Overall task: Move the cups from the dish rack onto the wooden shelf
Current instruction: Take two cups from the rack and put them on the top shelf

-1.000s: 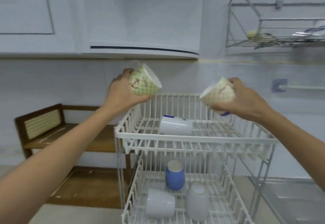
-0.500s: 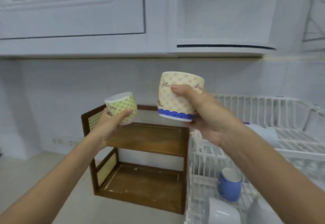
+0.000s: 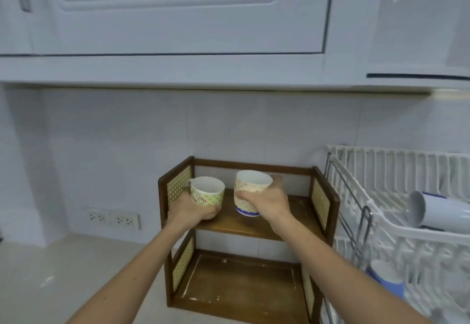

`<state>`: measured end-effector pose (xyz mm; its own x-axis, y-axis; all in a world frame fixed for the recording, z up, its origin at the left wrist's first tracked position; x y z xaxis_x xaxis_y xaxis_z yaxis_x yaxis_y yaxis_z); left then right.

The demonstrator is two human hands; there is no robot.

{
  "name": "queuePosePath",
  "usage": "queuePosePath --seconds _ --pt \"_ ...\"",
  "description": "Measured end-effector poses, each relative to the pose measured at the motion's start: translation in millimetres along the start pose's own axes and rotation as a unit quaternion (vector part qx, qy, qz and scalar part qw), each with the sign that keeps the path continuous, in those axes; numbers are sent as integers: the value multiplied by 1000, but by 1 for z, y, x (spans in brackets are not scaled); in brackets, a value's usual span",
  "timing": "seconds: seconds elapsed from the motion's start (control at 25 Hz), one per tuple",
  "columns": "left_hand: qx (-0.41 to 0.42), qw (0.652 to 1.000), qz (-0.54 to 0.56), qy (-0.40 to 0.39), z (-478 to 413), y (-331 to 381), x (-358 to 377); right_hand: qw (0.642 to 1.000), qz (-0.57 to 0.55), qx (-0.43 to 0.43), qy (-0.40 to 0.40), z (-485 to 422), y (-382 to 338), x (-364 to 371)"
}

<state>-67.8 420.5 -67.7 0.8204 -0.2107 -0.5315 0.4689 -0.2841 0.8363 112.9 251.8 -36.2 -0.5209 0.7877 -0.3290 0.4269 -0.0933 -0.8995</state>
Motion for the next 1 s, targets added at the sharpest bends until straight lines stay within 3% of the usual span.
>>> queuePosePath --seconds 0.28,0.48,0.76,0.88,1.0 --pt "14 1000 -9 -10 -37 -9 18 996 81 -23 -19 -43 30 38" --pt "7 1000 -13 -20 -48 -12 25 998 60 1 -9 -50 52 39" --pt "6 999 -50 2 -40 -4 25 990 121 0 -65 -37 23 31" --pt "5 996 -55 67 -18 20 12 986 134 -90 -48 -20 -41 -4" --pt "103 989 14 105 29 84 7 967 166 -194 -9 8 -111 -68"
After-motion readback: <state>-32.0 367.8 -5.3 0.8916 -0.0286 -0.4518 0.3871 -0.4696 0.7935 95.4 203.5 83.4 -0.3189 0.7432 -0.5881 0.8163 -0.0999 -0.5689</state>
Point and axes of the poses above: each hand's wrist, its own z-axis away from the middle knuckle, its own x-axis out of the palm, y = z × x, the point moved 10 cm from there along -z, towards the middle knuckle, and after that the axes turned 8 degrees about -x, right-handed, at the moved point
